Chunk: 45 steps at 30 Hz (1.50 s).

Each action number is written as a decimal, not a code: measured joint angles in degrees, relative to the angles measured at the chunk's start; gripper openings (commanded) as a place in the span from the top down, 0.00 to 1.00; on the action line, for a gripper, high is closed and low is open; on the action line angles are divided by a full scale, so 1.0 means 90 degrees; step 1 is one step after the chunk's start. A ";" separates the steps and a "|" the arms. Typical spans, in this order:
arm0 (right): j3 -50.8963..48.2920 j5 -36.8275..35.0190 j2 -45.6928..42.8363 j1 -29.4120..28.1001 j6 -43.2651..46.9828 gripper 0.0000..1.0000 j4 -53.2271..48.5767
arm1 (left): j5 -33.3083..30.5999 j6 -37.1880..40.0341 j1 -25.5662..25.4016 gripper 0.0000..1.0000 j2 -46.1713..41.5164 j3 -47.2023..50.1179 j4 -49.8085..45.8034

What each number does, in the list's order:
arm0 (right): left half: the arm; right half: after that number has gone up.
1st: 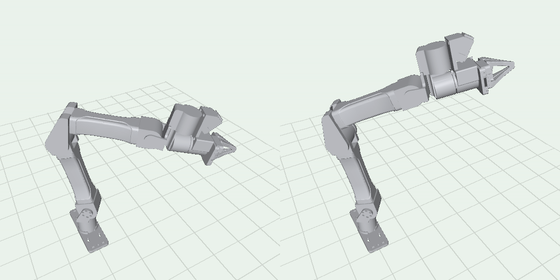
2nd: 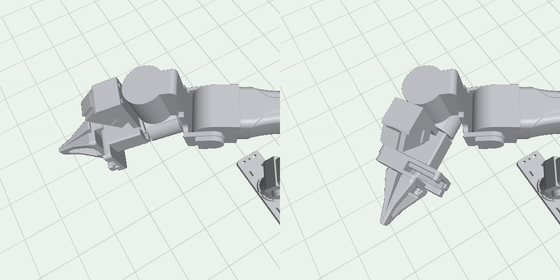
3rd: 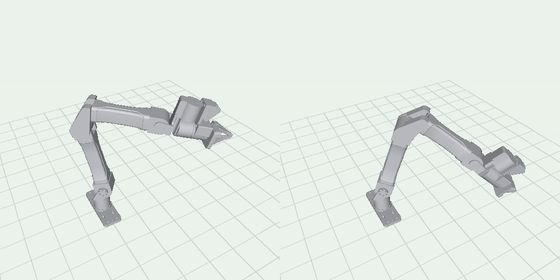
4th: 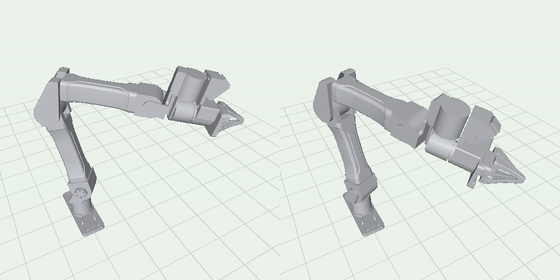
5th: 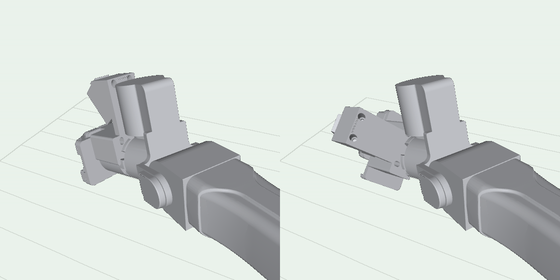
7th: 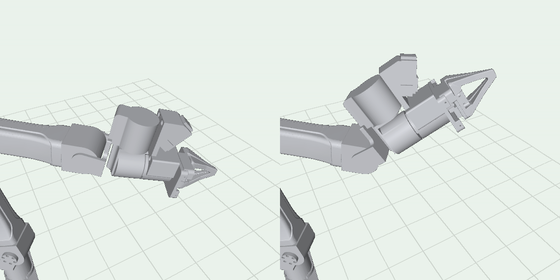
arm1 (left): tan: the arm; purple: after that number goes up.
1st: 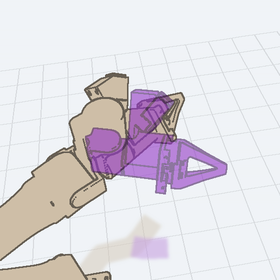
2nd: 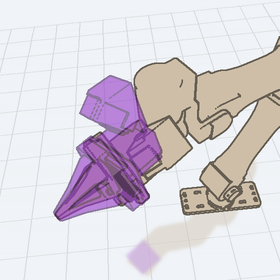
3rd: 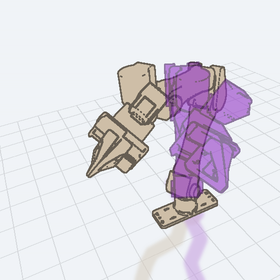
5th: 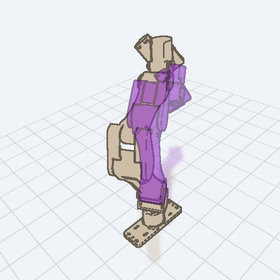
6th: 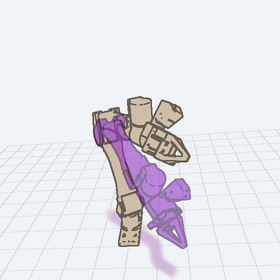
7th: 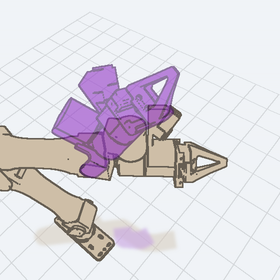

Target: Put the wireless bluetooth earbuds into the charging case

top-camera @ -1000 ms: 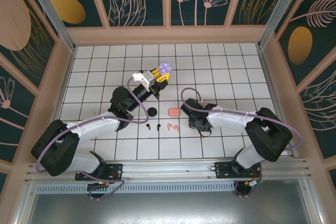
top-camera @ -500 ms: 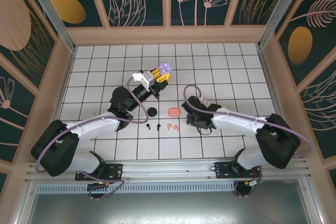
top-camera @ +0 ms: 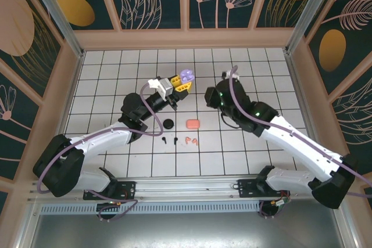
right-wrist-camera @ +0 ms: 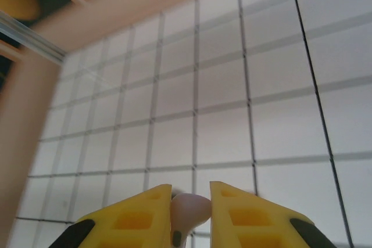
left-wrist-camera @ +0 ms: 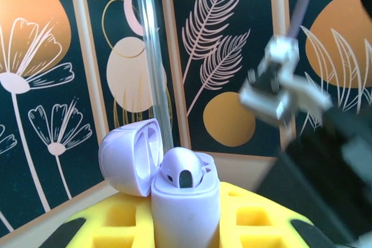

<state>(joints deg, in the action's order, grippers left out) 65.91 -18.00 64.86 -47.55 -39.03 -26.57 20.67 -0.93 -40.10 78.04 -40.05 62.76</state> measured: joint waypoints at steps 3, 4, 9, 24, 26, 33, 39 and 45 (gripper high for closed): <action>0.0709 -0.0046 0.0000 0.0000 0.0525 0.80 0.0012 | 0.0124 -0.0034 0.0000 1.00 0.0007 -0.0019 -0.0005; 0.0903 -0.0044 0.0000 0.0000 0.0695 0.80 0.0027 | 0.0165 -0.0049 0.0000 1.00 0.0012 -0.0032 -0.0015; 0.1511 0.0058 0.0044 0.0000 0.1443 0.80 0.0136 | 0.0330 -0.0087 0.0000 1.00 0.0112 -0.0199 -0.0119; 0.1591 0.0913 0.0386 -0.0022 0.2470 0.79 0.0486 | 0.0549 -0.0248 0.0000 1.00 0.0372 -0.0491 -0.0216; 0.1591 0.0964 0.0413 -0.0022 0.2472 0.79 0.0503 | 0.0559 -0.0262 0.0000 1.00 0.0379 -0.0493 -0.0216; 0.1588 0.1015 0.0427 -0.0027 0.2470 0.80 0.0559 | 0.0563 -0.0265 0.0000 1.00 0.0396 -0.0517 -0.0219; 0.1472 0.1025 0.0435 -0.0027 0.2467 0.80 0.0639 | 0.0571 -0.0265 0.0000 1.00 0.0406 -0.0527 -0.0223; 0.1358 0.1030 0.0503 -0.0027 0.2467 0.81 0.0695 | 0.0605 -0.0267 0.0002 1.00 0.0406 -0.0527 -0.0289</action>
<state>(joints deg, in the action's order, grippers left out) 78.13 -8.73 69.38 -47.79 -16.82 -20.32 26.11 -3.33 -40.07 81.69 -44.80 60.16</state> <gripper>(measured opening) 0.196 0.213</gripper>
